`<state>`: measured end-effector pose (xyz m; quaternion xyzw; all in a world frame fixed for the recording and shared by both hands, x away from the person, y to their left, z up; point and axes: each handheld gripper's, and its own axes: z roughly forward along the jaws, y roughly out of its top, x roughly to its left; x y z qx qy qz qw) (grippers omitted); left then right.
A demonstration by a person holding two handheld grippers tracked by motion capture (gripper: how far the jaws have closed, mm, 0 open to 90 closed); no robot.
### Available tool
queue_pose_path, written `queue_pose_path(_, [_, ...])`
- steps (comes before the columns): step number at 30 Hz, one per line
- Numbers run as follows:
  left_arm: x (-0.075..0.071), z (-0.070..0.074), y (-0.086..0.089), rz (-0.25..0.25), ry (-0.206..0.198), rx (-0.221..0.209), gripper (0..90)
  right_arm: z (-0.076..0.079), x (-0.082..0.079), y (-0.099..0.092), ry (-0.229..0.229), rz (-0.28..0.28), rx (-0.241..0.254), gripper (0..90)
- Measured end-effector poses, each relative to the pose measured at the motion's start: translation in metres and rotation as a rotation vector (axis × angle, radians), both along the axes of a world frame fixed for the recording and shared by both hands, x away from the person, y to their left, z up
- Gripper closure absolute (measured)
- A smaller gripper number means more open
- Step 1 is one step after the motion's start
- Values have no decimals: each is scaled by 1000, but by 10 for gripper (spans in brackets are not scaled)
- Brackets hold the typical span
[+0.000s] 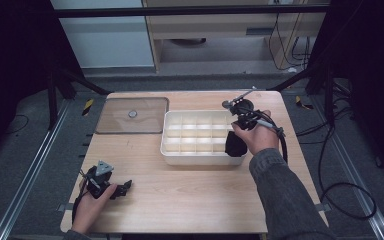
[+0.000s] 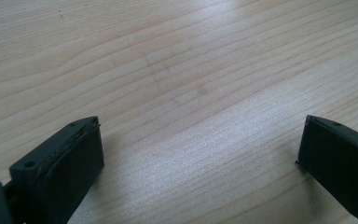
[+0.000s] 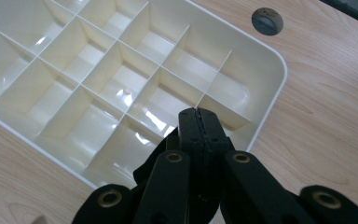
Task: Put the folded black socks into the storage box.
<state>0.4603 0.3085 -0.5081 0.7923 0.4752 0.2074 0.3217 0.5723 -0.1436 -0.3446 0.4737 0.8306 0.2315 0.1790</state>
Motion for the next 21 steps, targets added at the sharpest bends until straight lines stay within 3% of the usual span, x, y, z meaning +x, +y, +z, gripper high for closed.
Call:
queue_pose_path(10, [0, 0, 0, 0, 0, 0, 0, -14, 6, 9, 41, 1, -35, 900])
queue_pose_path(21, [0, 0, 0, 1, -1, -3, 0, -23, 8, 6, 57, -7, -50, 900])
